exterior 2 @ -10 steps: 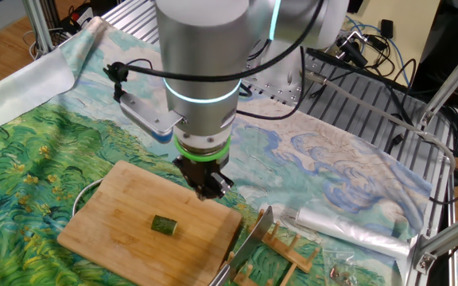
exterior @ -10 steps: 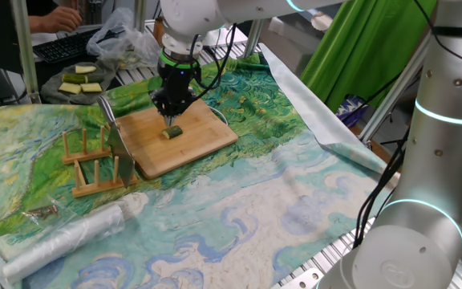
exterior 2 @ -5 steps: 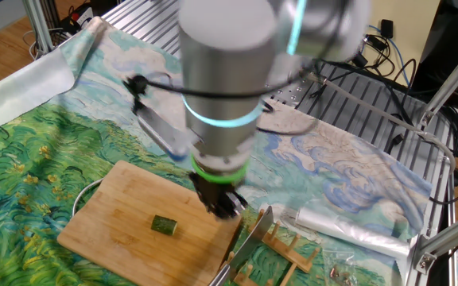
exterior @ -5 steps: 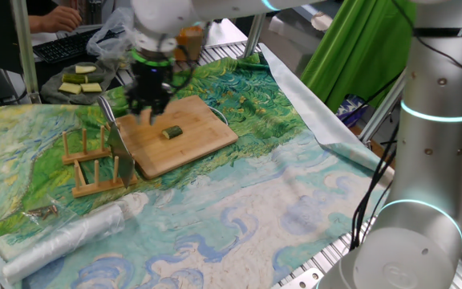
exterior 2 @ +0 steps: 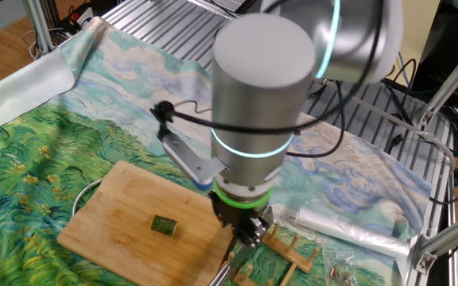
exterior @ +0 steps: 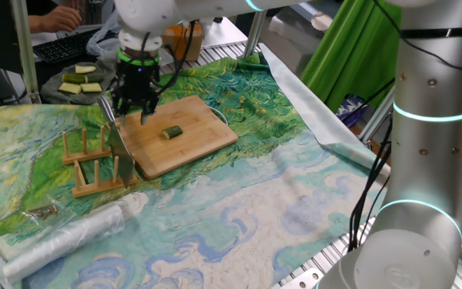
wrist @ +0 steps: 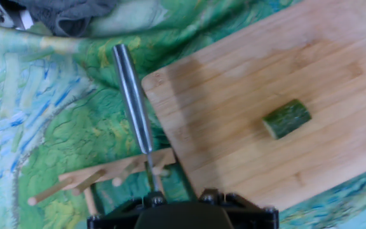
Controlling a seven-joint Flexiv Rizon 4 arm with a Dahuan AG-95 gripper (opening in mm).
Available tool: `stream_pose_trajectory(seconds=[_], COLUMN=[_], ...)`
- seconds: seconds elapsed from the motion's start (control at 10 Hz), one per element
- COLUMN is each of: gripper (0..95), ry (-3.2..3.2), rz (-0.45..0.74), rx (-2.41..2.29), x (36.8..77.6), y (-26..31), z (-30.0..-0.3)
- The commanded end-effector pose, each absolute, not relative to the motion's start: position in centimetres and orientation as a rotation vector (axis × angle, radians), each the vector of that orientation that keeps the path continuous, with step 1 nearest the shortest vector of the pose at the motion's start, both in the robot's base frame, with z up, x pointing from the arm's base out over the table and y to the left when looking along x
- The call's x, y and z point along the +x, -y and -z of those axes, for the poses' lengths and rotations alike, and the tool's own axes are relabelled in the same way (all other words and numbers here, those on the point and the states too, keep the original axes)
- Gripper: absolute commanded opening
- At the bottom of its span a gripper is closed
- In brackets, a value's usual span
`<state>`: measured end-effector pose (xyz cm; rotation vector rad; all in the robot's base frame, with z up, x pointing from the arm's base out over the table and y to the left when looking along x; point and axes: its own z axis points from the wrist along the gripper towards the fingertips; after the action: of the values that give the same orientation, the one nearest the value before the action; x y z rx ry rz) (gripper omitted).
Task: Chop the cucumber into shreds
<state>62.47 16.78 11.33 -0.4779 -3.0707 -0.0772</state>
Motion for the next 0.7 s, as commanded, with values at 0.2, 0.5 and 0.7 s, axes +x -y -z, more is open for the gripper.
stream_pose_trajectory(seconds=[0.2, 0.5, 0.7], gripper=[38.0, 38.0, 38.0], ry=[3.07, 3.069, 3.071], rz=[0.082, 0.119, 0.127], rx=[-0.479, -0.482, -0.488], x=[62.3, 62.5, 62.5], y=[-17.6, -17.9, -18.1], z=[-10.6, -9.2, -8.6])
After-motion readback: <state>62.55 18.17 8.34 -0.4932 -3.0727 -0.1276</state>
